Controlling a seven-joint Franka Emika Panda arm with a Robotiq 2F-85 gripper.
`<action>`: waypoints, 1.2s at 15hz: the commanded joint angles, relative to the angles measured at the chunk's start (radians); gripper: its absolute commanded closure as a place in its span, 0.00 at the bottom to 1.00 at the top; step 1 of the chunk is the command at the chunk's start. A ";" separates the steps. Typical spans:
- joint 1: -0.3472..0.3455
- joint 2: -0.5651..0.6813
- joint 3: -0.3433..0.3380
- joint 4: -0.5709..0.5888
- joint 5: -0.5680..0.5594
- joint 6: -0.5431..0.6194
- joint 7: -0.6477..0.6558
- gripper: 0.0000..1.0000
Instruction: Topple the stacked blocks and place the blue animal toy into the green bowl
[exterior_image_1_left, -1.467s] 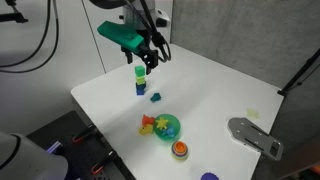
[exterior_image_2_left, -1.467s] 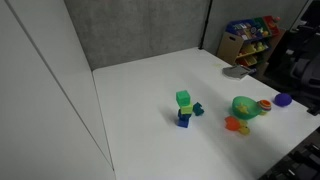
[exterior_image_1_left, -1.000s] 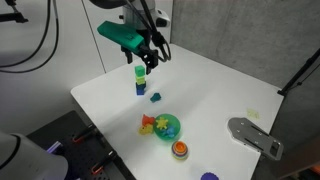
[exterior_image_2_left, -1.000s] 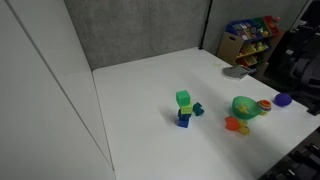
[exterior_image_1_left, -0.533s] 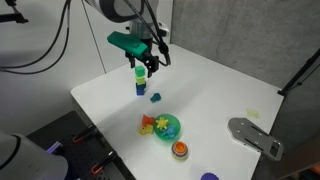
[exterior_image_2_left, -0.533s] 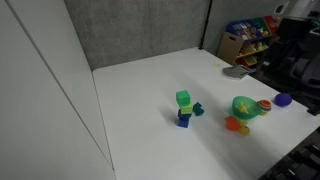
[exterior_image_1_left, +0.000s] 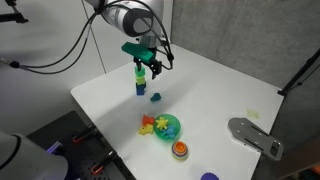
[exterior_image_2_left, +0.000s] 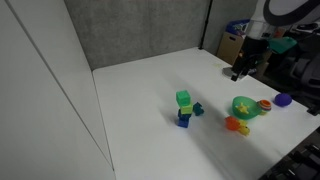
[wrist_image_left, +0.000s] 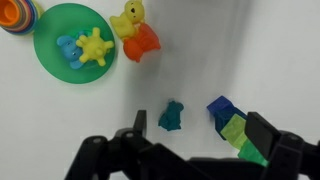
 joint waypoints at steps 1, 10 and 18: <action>0.008 0.107 0.037 0.090 0.004 0.009 0.030 0.00; 0.042 0.295 0.083 0.156 -0.028 0.062 0.041 0.00; 0.073 0.434 0.106 0.202 -0.048 0.079 0.040 0.00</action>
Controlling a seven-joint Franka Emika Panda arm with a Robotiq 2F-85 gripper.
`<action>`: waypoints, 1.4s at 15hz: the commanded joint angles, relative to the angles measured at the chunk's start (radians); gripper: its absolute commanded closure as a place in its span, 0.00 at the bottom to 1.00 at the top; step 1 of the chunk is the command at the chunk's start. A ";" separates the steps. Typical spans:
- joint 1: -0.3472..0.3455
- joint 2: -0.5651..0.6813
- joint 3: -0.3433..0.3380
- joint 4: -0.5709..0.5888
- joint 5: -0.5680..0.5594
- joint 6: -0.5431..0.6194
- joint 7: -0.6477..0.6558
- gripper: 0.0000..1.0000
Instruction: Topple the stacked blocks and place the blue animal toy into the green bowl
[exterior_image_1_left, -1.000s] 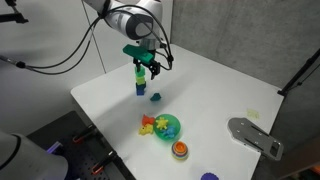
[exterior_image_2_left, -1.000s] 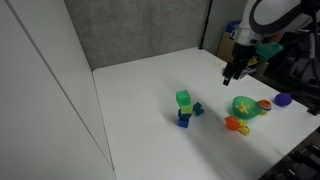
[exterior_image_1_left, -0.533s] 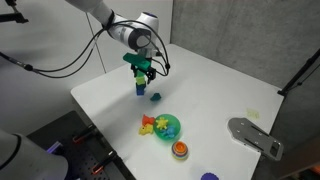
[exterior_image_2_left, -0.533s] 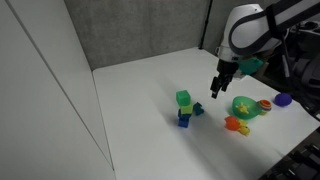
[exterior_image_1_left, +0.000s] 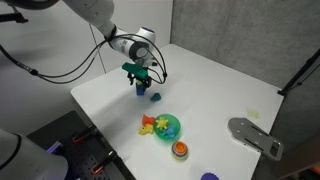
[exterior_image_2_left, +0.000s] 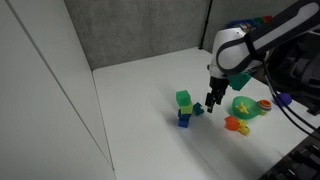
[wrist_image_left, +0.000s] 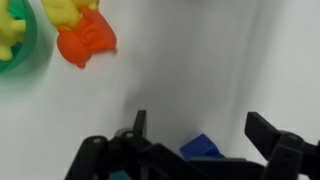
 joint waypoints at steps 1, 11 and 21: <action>0.011 0.065 0.019 0.054 -0.027 0.011 0.024 0.00; 0.061 0.260 0.017 0.225 -0.079 0.006 0.043 0.00; 0.132 0.492 0.001 0.649 -0.129 -0.035 0.115 0.00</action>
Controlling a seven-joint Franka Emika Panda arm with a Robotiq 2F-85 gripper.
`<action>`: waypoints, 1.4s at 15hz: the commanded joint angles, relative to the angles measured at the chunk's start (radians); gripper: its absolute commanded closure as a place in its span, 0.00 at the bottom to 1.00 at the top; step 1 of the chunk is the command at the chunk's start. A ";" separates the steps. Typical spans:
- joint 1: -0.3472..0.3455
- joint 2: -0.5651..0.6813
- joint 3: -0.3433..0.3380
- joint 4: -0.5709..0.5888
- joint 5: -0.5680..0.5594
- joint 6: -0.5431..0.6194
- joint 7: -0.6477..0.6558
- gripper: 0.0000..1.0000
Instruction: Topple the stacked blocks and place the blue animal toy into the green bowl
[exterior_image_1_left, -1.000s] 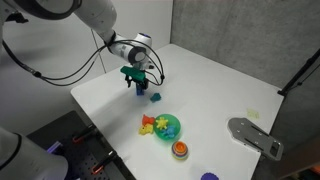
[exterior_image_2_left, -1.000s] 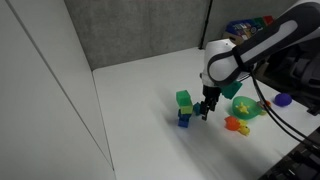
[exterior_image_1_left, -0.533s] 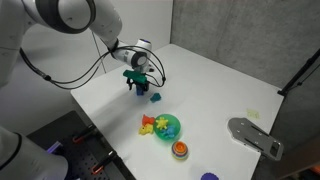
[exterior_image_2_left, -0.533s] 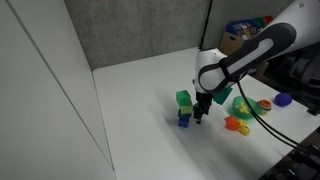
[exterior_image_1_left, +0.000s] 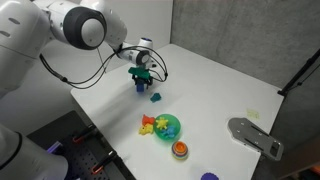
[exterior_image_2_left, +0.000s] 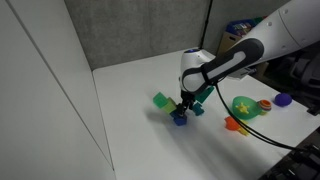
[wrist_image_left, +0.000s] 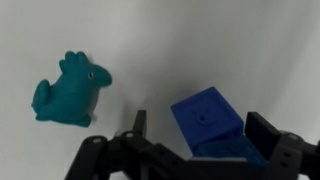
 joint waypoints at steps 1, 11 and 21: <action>0.033 0.079 -0.017 0.210 -0.036 -0.051 0.066 0.00; -0.007 0.078 -0.113 0.312 -0.064 -0.090 0.135 0.00; -0.059 0.114 -0.126 0.241 -0.037 -0.055 0.219 0.00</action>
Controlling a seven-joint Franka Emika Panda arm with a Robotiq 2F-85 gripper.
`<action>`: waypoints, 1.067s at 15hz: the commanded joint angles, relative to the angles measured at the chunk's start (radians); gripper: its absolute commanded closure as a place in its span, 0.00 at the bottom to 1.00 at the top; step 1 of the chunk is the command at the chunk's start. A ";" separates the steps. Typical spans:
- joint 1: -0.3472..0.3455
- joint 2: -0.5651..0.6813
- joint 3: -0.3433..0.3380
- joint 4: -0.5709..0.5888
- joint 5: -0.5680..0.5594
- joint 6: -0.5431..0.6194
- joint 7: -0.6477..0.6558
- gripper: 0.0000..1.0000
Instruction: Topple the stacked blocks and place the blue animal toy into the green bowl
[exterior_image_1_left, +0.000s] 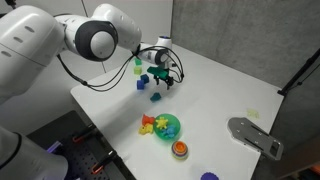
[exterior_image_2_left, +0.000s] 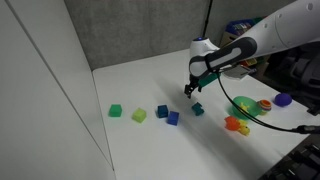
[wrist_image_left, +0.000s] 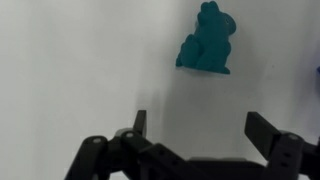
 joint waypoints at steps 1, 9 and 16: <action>0.002 0.001 0.006 -0.024 0.004 0.004 0.075 0.00; 0.003 -0.032 0.012 -0.119 0.013 0.011 0.147 0.00; -0.005 -0.047 0.021 -0.189 0.018 0.061 0.132 0.34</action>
